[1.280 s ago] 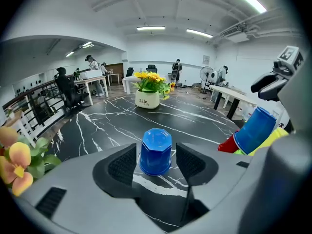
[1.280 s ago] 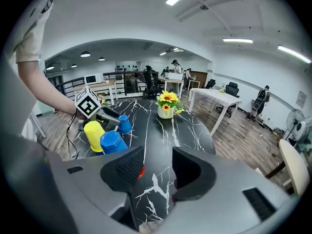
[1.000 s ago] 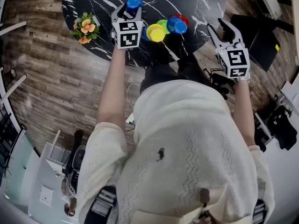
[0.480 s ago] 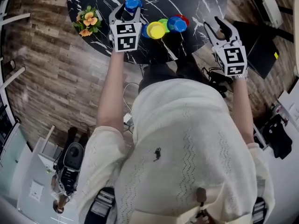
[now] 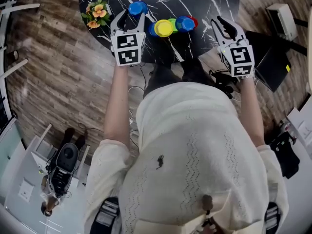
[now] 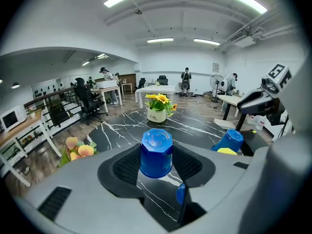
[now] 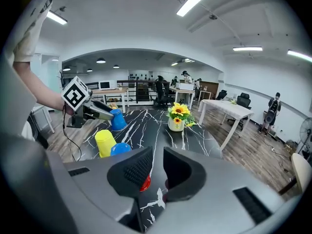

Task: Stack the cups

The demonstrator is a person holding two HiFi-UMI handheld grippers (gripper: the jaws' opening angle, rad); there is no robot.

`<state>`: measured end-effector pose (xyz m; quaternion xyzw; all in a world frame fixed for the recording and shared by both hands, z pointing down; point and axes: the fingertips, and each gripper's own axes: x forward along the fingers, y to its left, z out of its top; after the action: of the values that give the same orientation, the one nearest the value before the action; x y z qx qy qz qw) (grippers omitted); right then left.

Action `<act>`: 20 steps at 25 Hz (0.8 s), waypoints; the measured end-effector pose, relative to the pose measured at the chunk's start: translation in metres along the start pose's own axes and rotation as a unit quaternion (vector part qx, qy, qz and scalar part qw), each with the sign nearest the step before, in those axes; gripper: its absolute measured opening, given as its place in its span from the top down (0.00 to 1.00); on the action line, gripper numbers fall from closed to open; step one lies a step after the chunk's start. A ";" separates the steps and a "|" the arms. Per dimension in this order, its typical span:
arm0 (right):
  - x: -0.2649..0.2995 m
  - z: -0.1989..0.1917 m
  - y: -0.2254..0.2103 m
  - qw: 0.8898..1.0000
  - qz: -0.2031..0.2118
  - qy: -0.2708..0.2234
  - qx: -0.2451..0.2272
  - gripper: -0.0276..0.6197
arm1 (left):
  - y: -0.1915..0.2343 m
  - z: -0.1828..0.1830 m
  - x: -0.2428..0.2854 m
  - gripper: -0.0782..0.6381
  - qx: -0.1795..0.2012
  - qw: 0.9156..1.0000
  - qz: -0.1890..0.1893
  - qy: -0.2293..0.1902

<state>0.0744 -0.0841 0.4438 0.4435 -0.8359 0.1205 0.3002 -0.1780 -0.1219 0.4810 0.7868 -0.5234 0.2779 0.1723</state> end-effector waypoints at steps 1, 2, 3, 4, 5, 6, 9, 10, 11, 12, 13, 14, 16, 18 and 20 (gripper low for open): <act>-0.001 0.001 0.001 1.000 0.002 -0.005 -0.001 0.86 | -0.001 0.002 -0.007 0.58 -0.006 1.000 0.004 -0.003; -0.001 0.003 0.002 1.000 0.005 -0.011 -0.001 0.90 | -0.003 0.005 -0.014 0.58 -0.012 1.000 0.006 -0.005; -0.002 0.006 0.003 1.000 0.008 -0.017 -0.002 0.93 | -0.006 0.009 -0.020 0.58 -0.016 1.000 0.008 -0.008; -0.003 0.008 0.004 1.000 0.012 -0.022 -0.003 0.94 | -0.008 0.013 -0.027 0.58 -0.018 1.000 0.011 -0.011; -0.004 0.011 0.005 0.999 0.017 -0.027 -0.004 0.94 | -0.010 0.016 -0.033 0.58 -0.020 1.000 0.014 -0.014; -0.005 0.013 0.006 0.999 0.022 -0.032 -0.005 0.94 | -0.013 0.020 -0.040 0.58 -0.021 1.000 0.016 -0.017; -0.008 0.019 0.008 0.998 0.035 -0.044 -0.003 0.94 | -0.023 0.031 -0.059 0.58 -0.023 0.999 0.021 -0.025; -0.009 0.021 0.008 0.998 0.039 -0.048 -0.003 0.94 | -0.027 0.035 -0.064 0.58 -0.023 0.999 0.022 -0.028; -0.010 0.023 0.007 0.998 0.041 -0.051 -0.005 0.94 | -0.032 0.038 -0.069 0.58 -0.023 0.999 0.024 -0.029; -0.011 0.025 0.007 0.998 0.043 -0.054 -0.007 0.94 | -0.036 0.042 -0.074 0.58 -0.022 0.999 0.025 -0.031; -0.013 0.027 0.006 0.997 0.045 -0.057 -0.009 0.94 | -0.041 0.045 -0.078 0.58 -0.022 0.999 0.025 -0.034; -0.014 0.028 0.005 0.997 0.046 -0.059 -0.012 0.94 | -0.046 0.049 -0.081 0.58 -0.021 0.999 0.025 -0.036; -0.017 0.029 0.002 0.997 0.048 -0.062 -0.016 0.94 | -0.058 0.054 -0.086 0.58 -0.020 0.999 0.022 -0.038; -0.019 0.030 -0.003 0.997 0.048 -0.065 -0.019 0.94 | -0.069 0.057 -0.088 0.58 -0.016 0.999 0.021 -0.036; -0.021 0.030 -0.008 0.996 0.046 -0.067 -0.020 0.94 | -0.080 0.059 -0.089 0.58 -0.009 0.999 0.016 -0.032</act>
<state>0.0779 -0.0888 0.4068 0.4055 -0.8759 0.0880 0.2463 -0.1158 -0.0592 0.3813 0.7848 -0.5441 0.2508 0.1585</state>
